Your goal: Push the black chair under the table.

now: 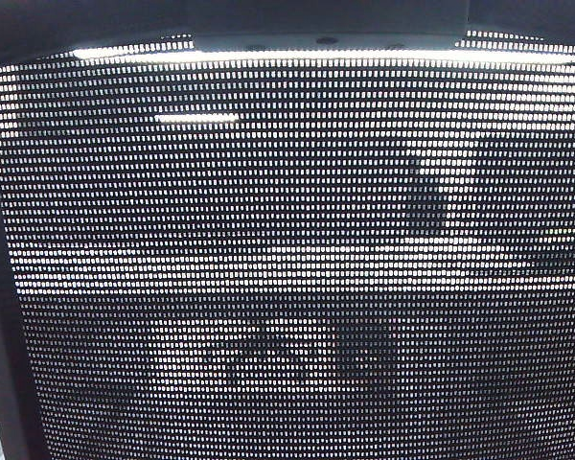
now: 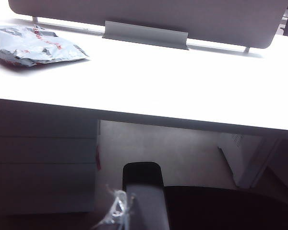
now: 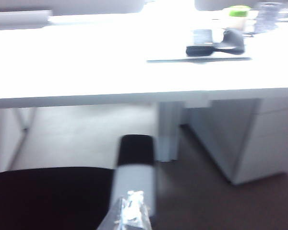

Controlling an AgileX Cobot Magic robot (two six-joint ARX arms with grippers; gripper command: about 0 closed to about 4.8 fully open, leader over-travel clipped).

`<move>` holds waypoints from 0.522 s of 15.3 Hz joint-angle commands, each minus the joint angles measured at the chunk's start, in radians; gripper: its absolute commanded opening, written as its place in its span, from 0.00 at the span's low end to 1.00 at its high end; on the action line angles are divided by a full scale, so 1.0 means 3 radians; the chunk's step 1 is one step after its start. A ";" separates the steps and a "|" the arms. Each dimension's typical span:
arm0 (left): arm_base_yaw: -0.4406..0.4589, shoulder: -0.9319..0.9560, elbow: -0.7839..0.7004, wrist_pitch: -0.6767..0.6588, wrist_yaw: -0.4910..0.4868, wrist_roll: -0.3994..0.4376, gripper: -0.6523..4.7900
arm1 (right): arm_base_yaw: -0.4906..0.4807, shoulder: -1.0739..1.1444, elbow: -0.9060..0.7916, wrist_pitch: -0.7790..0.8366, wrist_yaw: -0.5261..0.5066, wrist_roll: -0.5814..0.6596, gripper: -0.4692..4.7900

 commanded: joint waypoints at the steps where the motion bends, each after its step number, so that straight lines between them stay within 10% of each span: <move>1: 0.0005 0.0003 -0.0001 0.0020 0.0013 0.0025 0.11 | -0.0001 -0.0003 -0.0001 0.0116 0.0277 0.0019 0.09; 5: 0.0005 0.0003 -0.0001 0.0029 0.0015 0.0017 0.11 | 0.0000 -0.0003 0.0004 0.0285 0.0276 0.0170 0.09; 8: 0.0003 0.0003 0.0006 0.0422 0.0940 -0.0649 0.11 | 0.0001 -0.0003 0.0238 0.0228 0.0273 0.0659 0.09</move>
